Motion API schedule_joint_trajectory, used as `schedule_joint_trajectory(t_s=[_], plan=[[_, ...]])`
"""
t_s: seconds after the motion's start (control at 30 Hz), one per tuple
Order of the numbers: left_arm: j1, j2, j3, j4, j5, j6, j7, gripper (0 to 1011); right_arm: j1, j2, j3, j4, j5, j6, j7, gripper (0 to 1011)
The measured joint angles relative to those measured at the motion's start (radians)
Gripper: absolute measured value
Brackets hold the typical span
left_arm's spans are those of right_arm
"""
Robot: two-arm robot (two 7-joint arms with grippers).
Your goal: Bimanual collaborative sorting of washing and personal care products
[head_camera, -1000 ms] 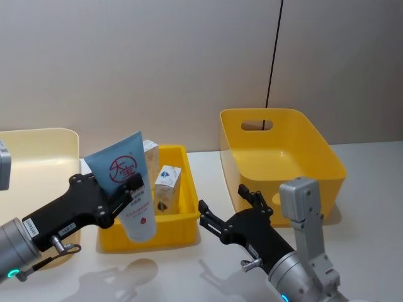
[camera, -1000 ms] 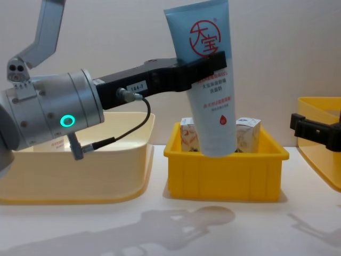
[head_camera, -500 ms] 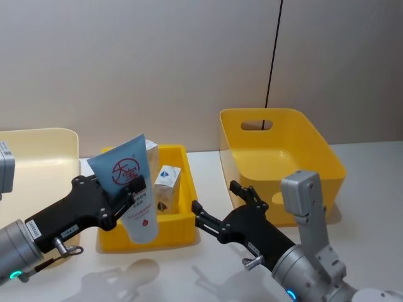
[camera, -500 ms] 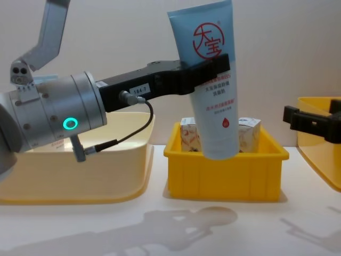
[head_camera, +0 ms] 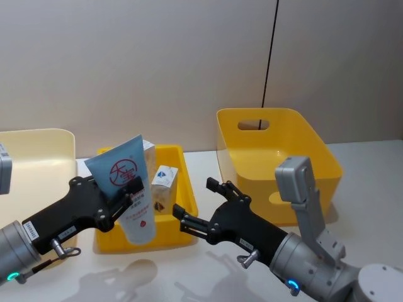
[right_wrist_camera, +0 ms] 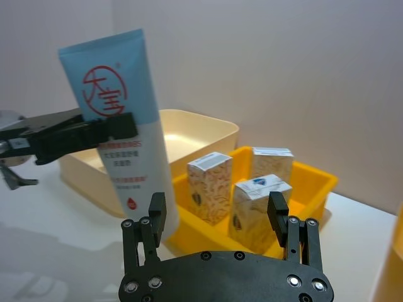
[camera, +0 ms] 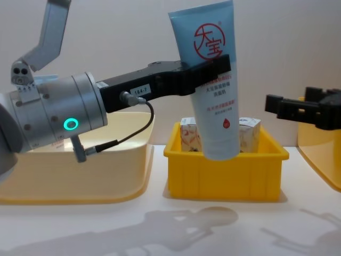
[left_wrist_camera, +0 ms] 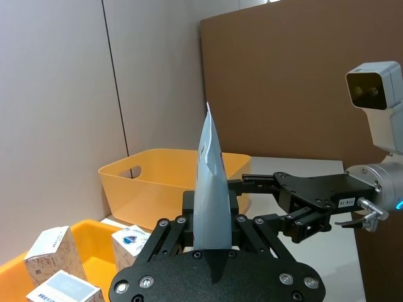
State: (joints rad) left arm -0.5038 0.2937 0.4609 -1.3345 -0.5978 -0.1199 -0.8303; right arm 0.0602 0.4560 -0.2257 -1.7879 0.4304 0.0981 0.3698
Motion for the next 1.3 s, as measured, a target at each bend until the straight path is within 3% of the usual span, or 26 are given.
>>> schedule_joint_trajectory(t_s=[0.27,0.6,1.3], plan=[[0.0,0.0,0.001,0.0,0.0,-0.001,0.0,257,0.07,0.019,-0.036,0.042,0.023,0.026,0.079,1001],[0.0,0.0,0.001,0.0,0.0,-0.001,0.0,258,0.152,0.018,-0.09,0.113,0.02,0.039,0.131,1001],[0.0,-0.001,0.001,0.0,0.0,-0.001,0.0,257,0.319,-0.044,-0.219,0.298,-0.013,-0.004,0.231,1001]])
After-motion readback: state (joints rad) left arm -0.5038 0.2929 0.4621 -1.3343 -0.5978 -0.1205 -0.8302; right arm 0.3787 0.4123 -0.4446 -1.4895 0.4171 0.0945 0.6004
